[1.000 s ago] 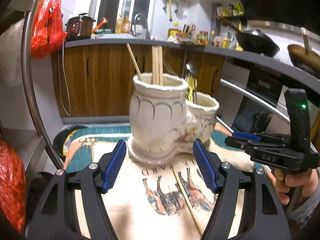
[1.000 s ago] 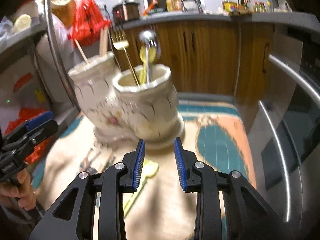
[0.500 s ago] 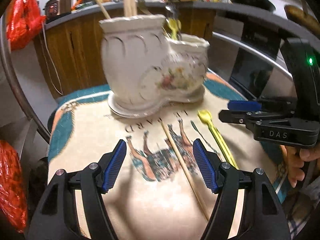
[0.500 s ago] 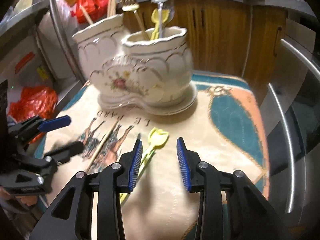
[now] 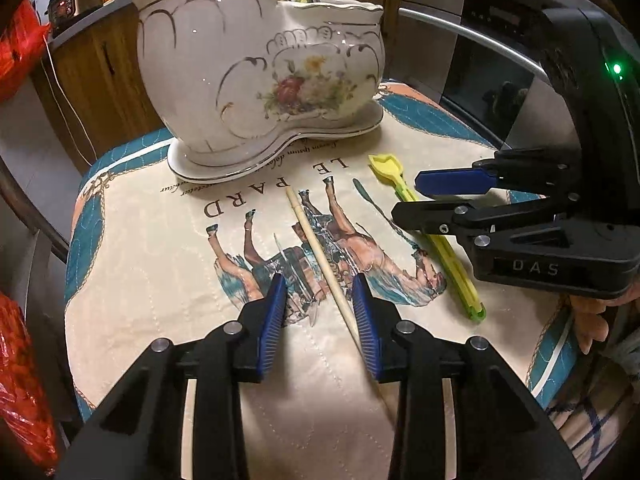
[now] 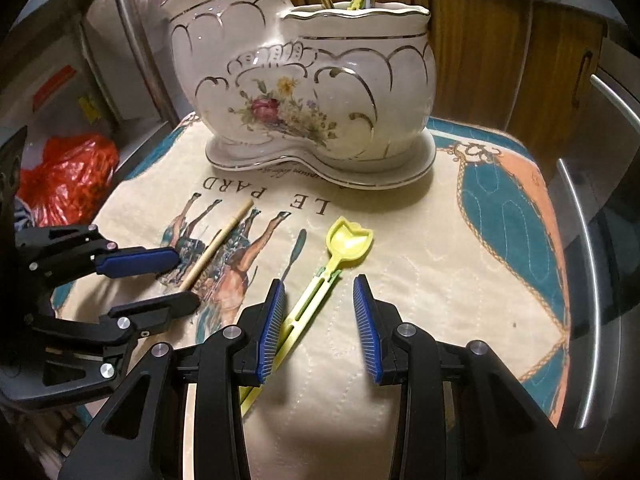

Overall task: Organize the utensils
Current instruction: 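Move the left tool back to the chopsticks while the right tool moves to the yellow utensil, then grasp and lift the chopstick with the left tool while the right tool grasps the yellow utensil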

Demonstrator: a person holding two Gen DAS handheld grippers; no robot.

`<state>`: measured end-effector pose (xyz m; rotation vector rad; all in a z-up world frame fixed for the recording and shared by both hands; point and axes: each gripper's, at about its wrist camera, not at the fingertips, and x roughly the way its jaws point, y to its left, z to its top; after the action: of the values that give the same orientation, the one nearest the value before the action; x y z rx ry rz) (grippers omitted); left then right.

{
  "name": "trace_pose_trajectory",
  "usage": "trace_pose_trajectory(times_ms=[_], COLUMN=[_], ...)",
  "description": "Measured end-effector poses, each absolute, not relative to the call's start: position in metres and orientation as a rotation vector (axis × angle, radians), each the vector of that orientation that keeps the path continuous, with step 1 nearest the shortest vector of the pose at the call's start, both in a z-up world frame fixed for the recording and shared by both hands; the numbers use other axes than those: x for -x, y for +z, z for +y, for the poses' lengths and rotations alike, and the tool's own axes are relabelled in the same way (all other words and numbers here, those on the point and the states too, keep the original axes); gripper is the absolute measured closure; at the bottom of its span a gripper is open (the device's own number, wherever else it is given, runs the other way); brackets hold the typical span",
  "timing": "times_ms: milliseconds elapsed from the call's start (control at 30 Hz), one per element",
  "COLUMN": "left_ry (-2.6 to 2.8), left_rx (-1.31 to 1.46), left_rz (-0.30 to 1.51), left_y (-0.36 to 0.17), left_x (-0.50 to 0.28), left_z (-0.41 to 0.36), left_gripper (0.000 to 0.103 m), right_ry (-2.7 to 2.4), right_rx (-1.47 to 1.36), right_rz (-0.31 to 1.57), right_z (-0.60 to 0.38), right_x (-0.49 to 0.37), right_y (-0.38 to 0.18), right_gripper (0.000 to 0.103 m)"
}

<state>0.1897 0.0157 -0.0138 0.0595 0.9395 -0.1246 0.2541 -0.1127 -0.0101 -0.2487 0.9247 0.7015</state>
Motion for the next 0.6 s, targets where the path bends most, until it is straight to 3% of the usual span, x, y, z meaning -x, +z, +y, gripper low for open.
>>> trace_pose_trajectory(times_ms=[133,200,300,600], left_ry=[-0.125,-0.13,-0.149,-0.178], left_rx=[-0.049,-0.03,0.025,0.095], left_rz=[0.949,0.958,0.973,1.005], left_y=[-0.012,-0.011,-0.01,-0.009], left_x=[-0.193,-0.195,-0.196,-0.2], left_z=[0.016,0.021,0.034,0.049], left_gripper=[0.076,0.087,0.094,0.095], right_ry=[0.69,0.699,0.707,0.712], right_rx=[0.305,0.318,0.345,0.406], right_rz=[0.905,0.907,0.909,0.959], right_z=[-0.107,-0.106,-0.106,-0.116], right_x=[-0.249,-0.248,-0.248,-0.253], right_y=[-0.011,-0.011,-0.01,-0.007], right_gripper=[0.072,0.08,0.083,0.084])
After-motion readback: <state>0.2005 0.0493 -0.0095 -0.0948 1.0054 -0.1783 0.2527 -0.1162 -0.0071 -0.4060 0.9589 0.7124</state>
